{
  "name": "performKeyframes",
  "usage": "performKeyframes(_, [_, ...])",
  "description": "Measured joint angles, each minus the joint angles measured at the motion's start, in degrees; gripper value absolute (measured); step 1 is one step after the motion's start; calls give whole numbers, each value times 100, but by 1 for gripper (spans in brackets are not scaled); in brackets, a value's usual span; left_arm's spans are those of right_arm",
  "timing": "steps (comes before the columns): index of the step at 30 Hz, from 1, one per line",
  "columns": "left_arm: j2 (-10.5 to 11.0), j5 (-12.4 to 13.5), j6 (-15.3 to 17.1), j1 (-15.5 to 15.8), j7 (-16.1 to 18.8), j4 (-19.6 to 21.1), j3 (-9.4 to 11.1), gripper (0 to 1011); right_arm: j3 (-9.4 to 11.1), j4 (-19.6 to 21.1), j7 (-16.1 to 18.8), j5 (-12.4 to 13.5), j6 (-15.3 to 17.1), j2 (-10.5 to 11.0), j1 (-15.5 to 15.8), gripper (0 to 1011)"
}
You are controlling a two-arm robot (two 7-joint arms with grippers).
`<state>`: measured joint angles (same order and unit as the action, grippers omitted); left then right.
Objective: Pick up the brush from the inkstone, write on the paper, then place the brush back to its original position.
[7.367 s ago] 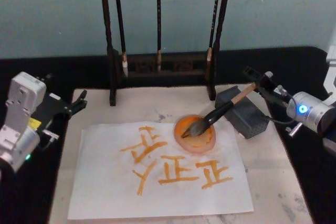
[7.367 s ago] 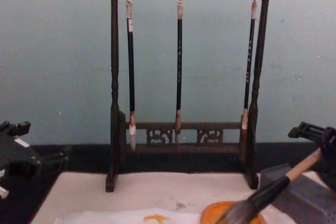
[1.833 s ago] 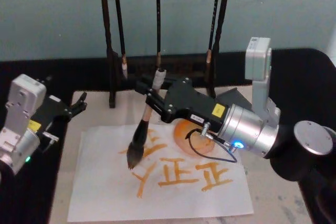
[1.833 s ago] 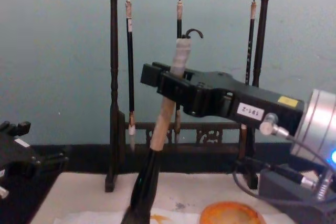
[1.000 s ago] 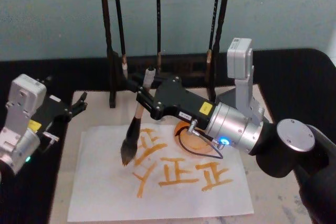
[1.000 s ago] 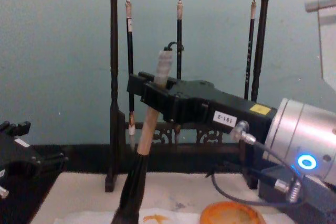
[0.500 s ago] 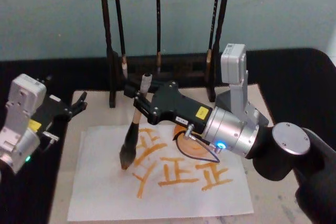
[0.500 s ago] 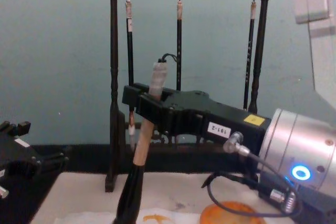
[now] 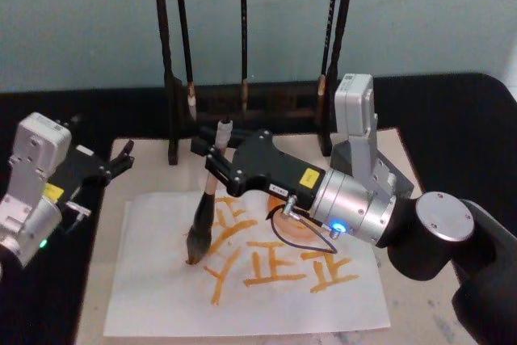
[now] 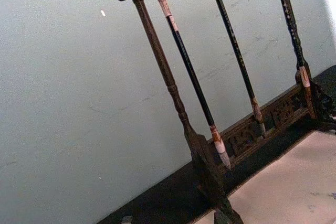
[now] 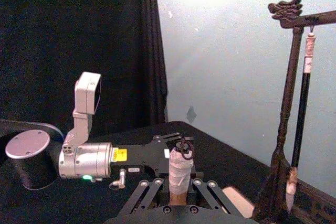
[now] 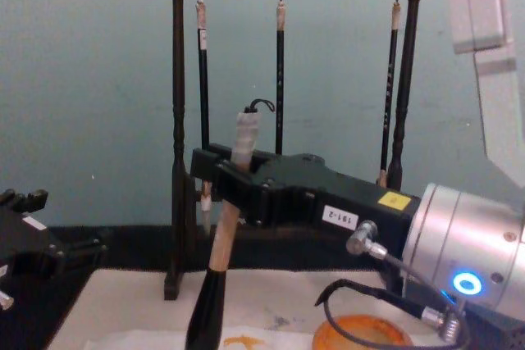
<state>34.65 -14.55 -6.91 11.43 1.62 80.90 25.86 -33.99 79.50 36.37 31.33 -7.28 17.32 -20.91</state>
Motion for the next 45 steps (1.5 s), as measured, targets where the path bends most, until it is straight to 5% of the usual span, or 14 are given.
performKeyframes(33, [0,0,0,0,0,0,0,1010,259,220,-142,-273,-155,174,141,168])
performKeyframes(45, [0,0,0,0,0,0,0,1010,458,469,-115,-56,-183,212,202,168])
